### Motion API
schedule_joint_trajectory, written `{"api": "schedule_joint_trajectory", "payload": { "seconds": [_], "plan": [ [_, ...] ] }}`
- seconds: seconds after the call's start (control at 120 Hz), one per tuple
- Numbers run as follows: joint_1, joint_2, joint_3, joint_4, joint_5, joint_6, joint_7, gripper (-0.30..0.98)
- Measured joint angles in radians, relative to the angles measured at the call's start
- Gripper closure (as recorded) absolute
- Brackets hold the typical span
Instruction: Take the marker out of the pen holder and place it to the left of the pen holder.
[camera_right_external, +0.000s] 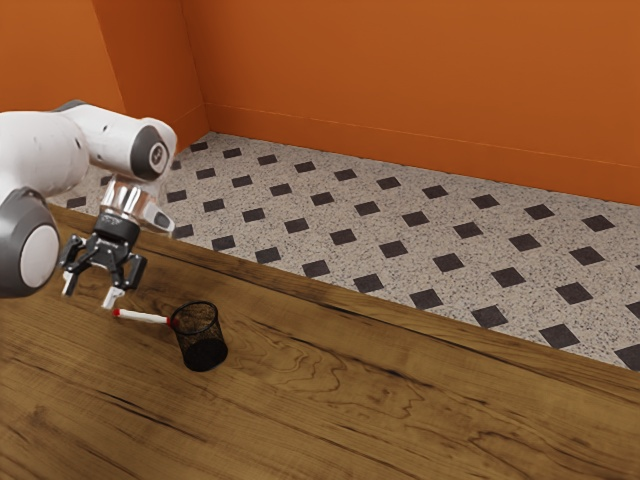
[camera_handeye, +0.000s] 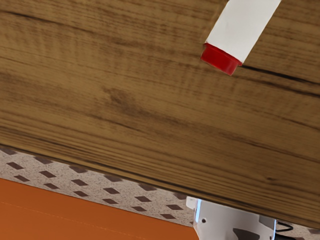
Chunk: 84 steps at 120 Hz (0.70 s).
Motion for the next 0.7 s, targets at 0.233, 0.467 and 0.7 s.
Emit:
{"api": "schedule_joint_trajectory", "payload": {
  "seconds": [0.233, 0.467, 0.7],
  "plan": [
    [-0.006, -0.183, -0.103, 0.026, -0.101, 0.137, -0.005, 0.04],
    [-0.010, -0.393, -0.250, -0.025, -0.118, 0.300, -0.012, 0.01],
    [-0.023, -0.452, -0.346, 0.009, -0.067, 0.347, -0.067, 0.01]
  ]
}}
